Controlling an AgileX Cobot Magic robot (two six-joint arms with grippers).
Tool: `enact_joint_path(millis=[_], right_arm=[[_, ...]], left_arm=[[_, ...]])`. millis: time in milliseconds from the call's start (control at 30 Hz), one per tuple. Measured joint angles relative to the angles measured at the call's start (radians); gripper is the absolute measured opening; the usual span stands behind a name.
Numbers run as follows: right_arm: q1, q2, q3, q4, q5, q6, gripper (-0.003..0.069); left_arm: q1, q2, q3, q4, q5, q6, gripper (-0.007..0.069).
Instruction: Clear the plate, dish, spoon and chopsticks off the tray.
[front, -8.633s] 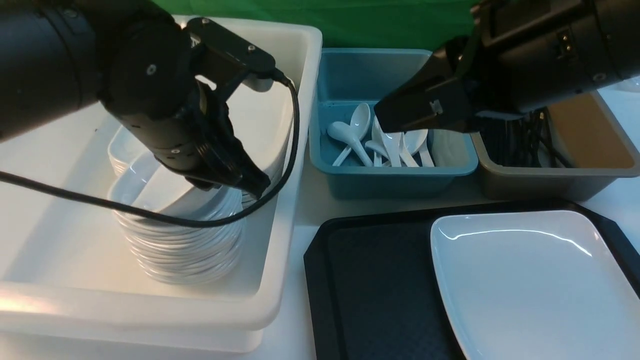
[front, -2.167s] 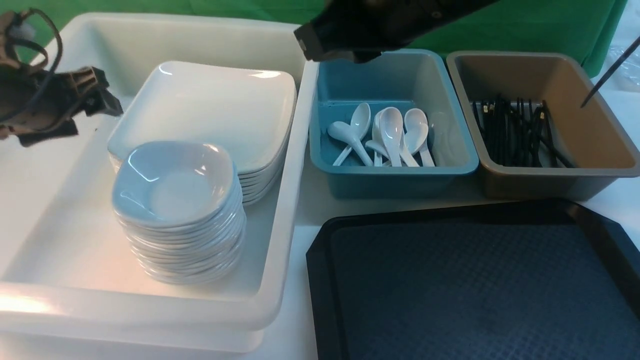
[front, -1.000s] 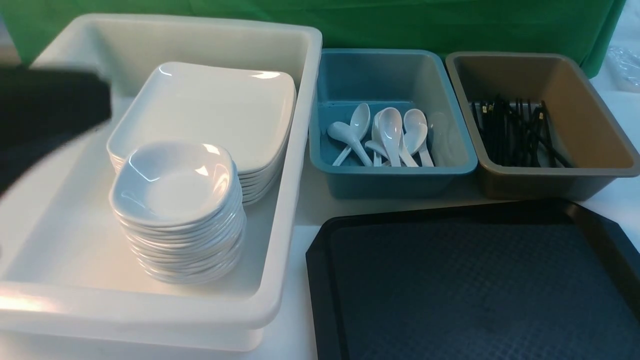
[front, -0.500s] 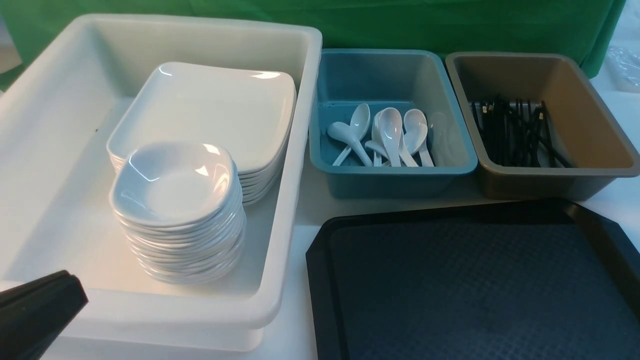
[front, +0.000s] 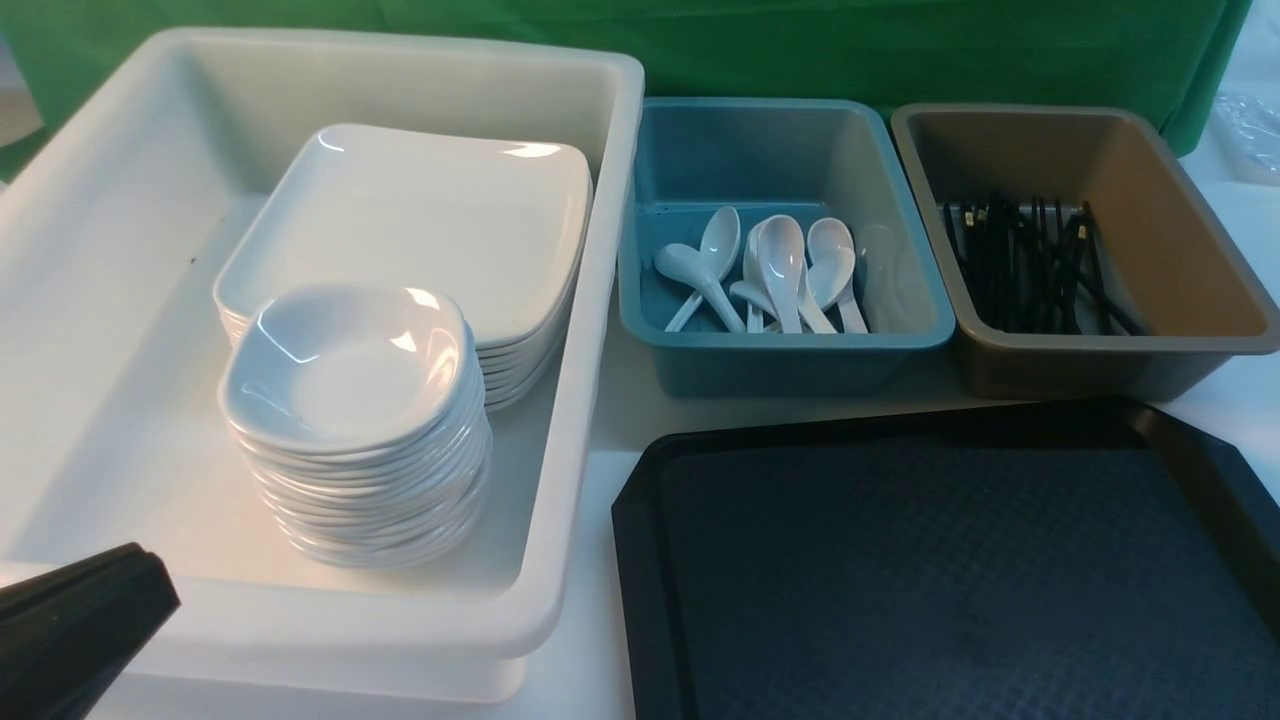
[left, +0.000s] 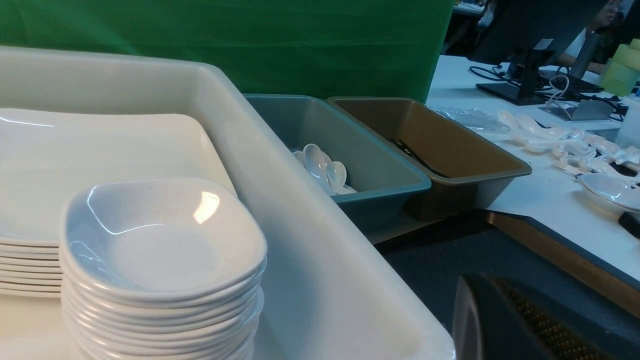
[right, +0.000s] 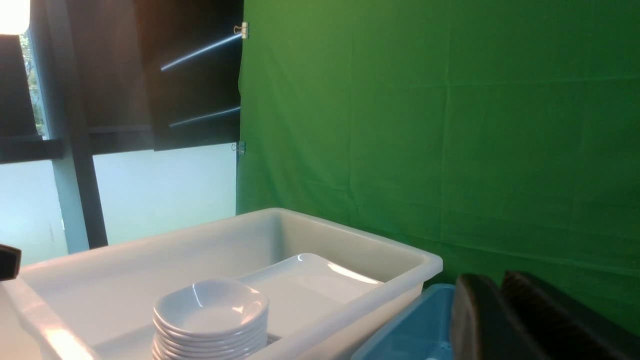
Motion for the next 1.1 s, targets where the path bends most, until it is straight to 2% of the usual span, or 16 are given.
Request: enact_joint_path(millis=[167, 333, 367, 467, 500, 533, 567, 667, 733, 967, 1100], right_arm=[[0.000, 0.000, 0.000, 0.000, 0.000, 0.000, 0.0115], [0.000, 0.000, 0.000, 0.000, 0.000, 0.000, 0.0127], [0.000, 0.000, 0.000, 0.000, 0.000, 0.000, 0.0129], [0.000, 0.000, 0.000, 0.000, 0.000, 0.000, 0.0136], [0.000, 0.000, 0.000, 0.000, 0.000, 0.000, 0.0136], [0.000, 0.000, 0.000, 0.000, 0.000, 0.000, 0.0141], [0.000, 0.000, 0.000, 0.000, 0.000, 0.000, 0.0143], [0.000, 0.000, 0.000, 0.000, 0.000, 0.000, 0.0144], [0.000, 0.000, 0.000, 0.000, 0.000, 0.000, 0.0147], [0.000, 0.000, 0.000, 0.000, 0.000, 0.000, 0.0155], [0.000, 0.000, 0.000, 0.000, -0.001, 0.000, 0.0162]], left_arm=[[0.000, 0.000, 0.000, 0.037, -0.002, 0.015, 0.0002], [0.000, 0.000, 0.014, 0.138, -0.063, 0.006, 0.0002], [0.000, -0.001, 0.021, 0.169, -0.084, -0.015, 0.0002], [0.015, -0.004, 0.054, 0.384, -0.179, -0.199, 0.0002], [0.021, -0.004, 0.057, 0.397, -0.190, -0.211, 0.0002], [0.054, -0.004, 0.085, 0.473, -0.232, -0.272, 0.0002], [0.083, -0.004, 0.105, 0.497, -0.255, -0.287, 0.0002], [0.153, -0.005, 0.159, 0.515, -0.295, -0.293, 0.0002], [0.236, -0.030, 0.225, 0.540, -0.325, -0.298, 0.0002], [0.294, -0.171, 0.365, 0.576, -0.341, -0.309, 0.0002], [0.301, -0.178, 0.377, 0.577, -0.280, -0.310, 0.0002]])
